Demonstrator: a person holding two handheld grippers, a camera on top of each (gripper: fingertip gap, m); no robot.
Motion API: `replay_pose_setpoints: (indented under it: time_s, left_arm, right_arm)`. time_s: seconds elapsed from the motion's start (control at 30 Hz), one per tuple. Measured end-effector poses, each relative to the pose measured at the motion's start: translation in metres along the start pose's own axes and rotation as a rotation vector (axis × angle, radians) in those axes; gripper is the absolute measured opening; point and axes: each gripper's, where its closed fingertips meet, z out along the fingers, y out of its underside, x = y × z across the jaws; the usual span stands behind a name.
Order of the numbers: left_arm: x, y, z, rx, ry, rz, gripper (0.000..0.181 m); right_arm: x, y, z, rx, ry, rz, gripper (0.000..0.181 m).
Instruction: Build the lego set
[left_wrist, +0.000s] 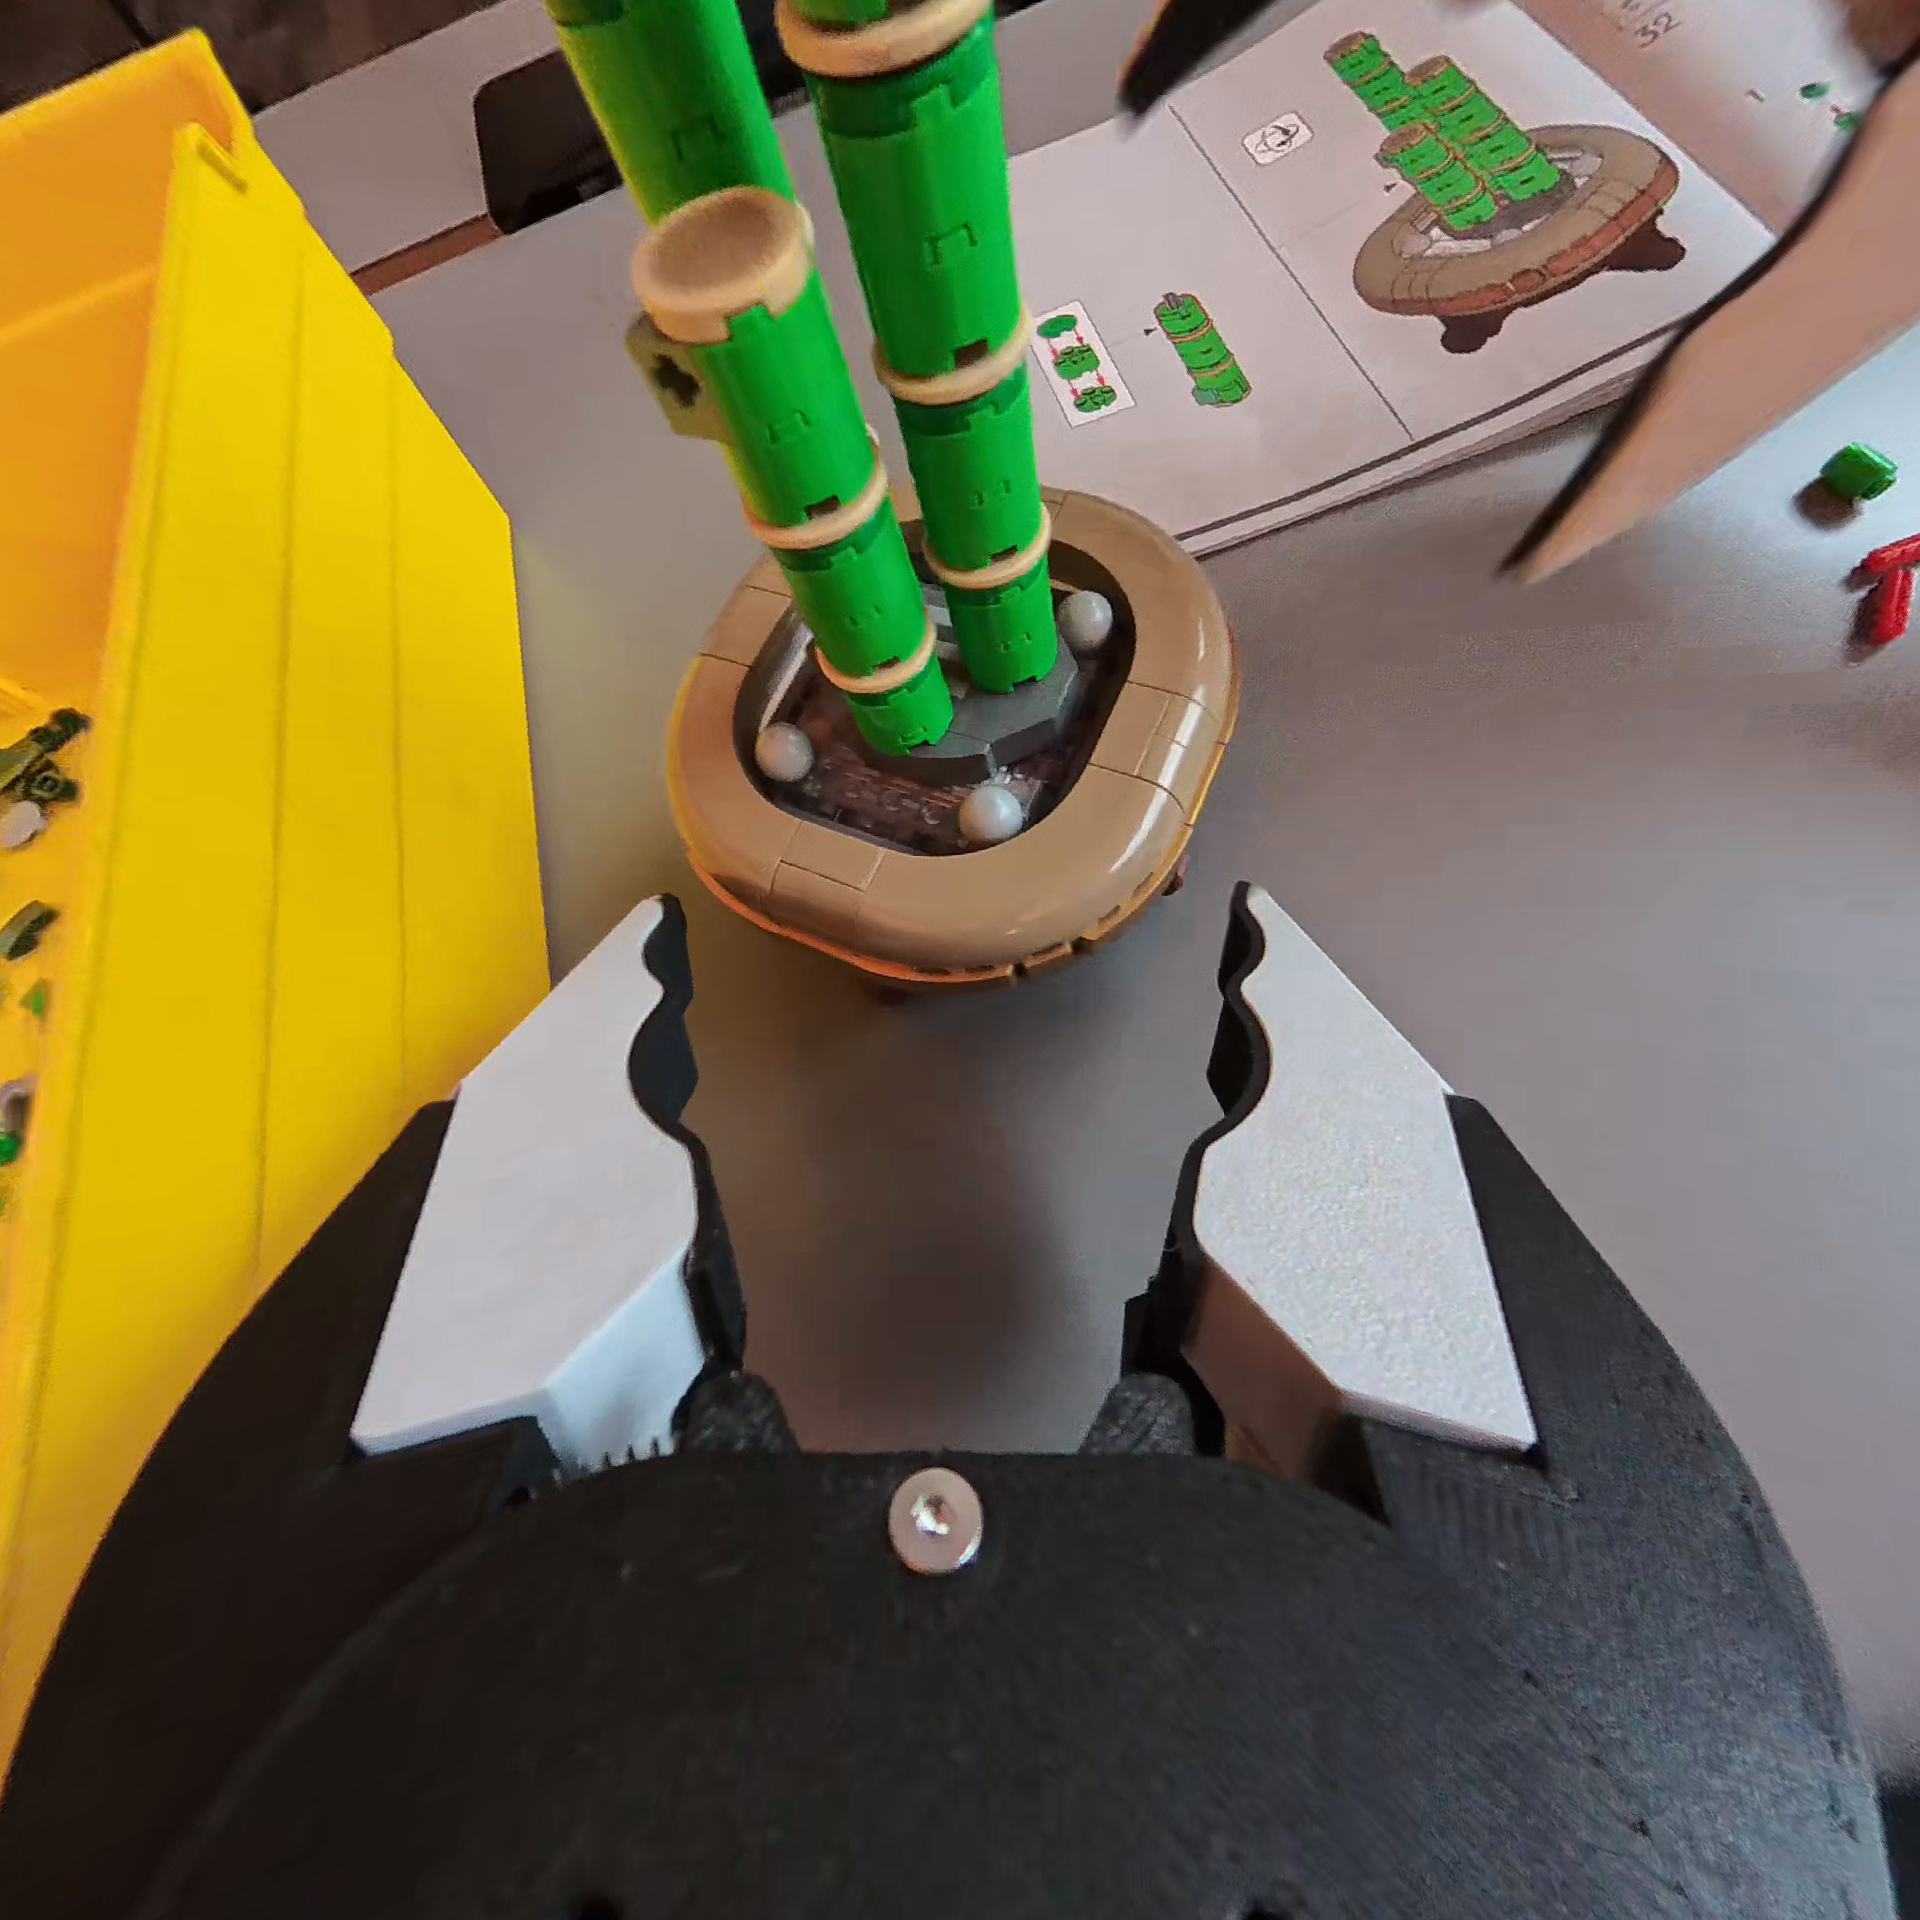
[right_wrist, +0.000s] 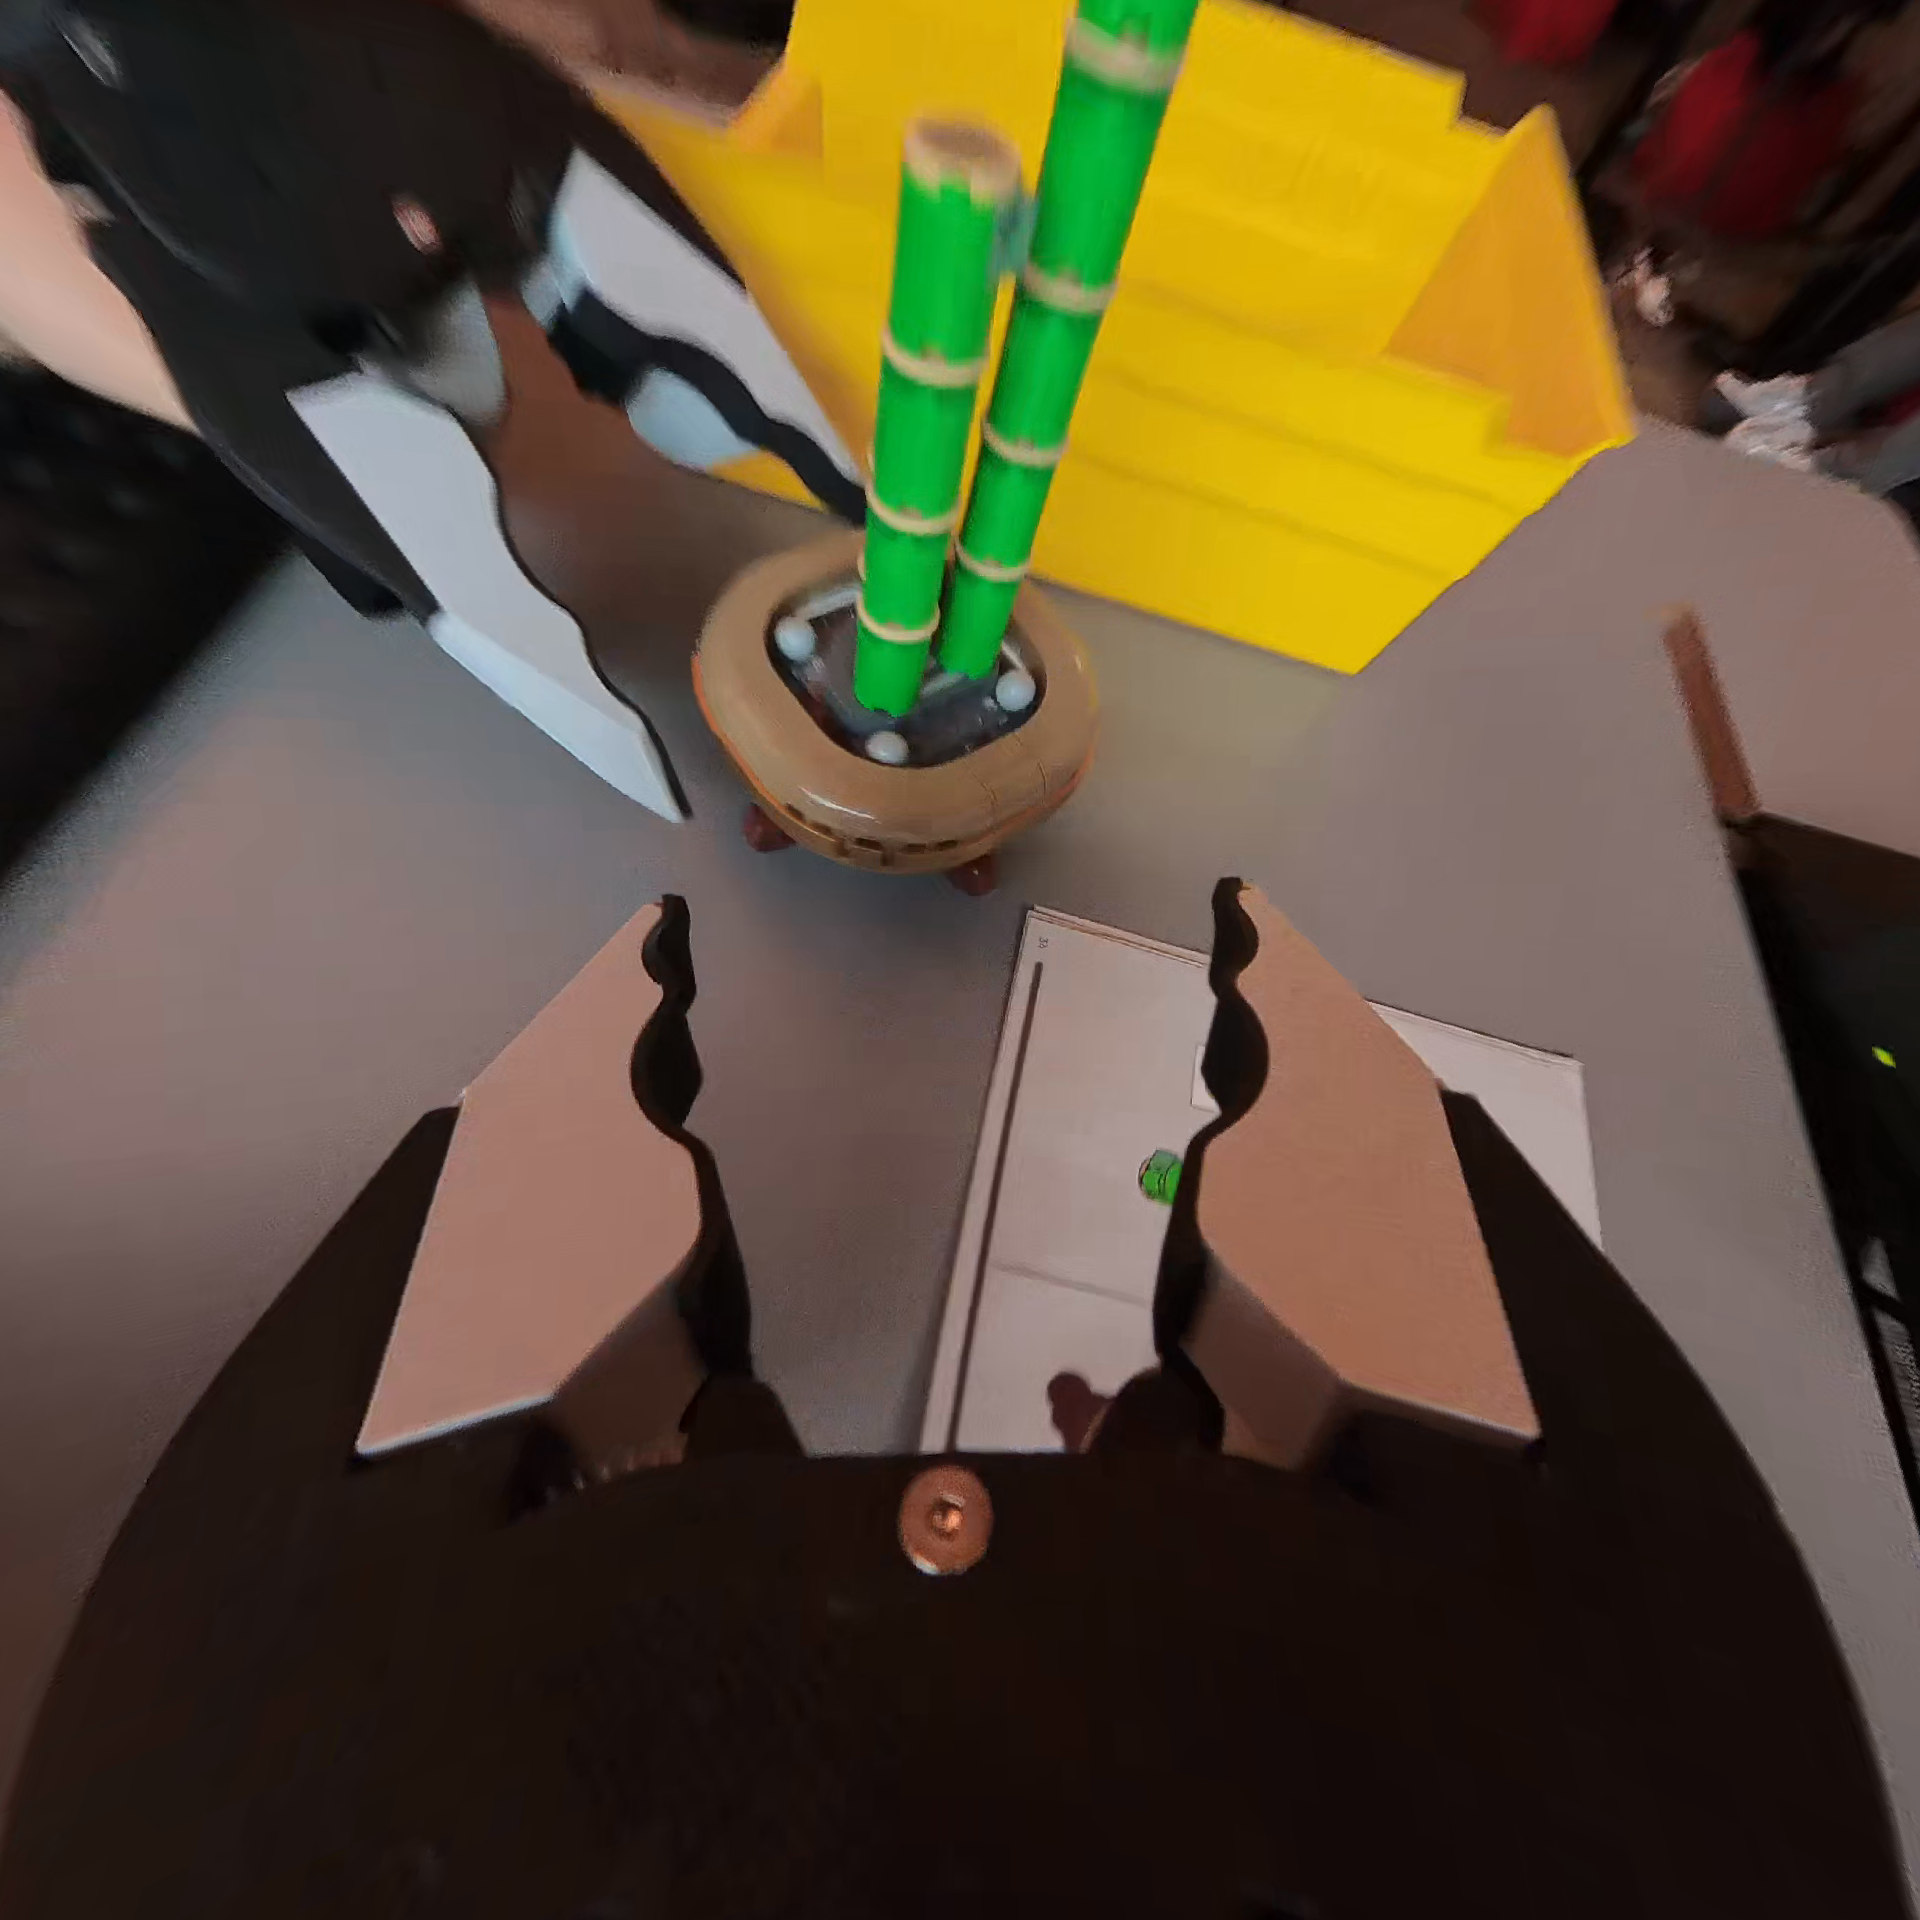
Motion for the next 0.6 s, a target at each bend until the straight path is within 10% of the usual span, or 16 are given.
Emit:
replay_pose_setpoints:
  time_s: [0.2,0.6]
  left_arm:
    - [0.003,0.003,0.009,0.002,0.084,-0.068,0.098]
    - [-0.001,0.001,0.014,-0.019,0.102,-0.045,0.094]
  right_arm:
    - [-0.003,0.022,0.052,-0.091,-0.133,0.011,0.099]
    - [-0.01,0.016,0.061,-0.096,-0.231,0.043,0.073]
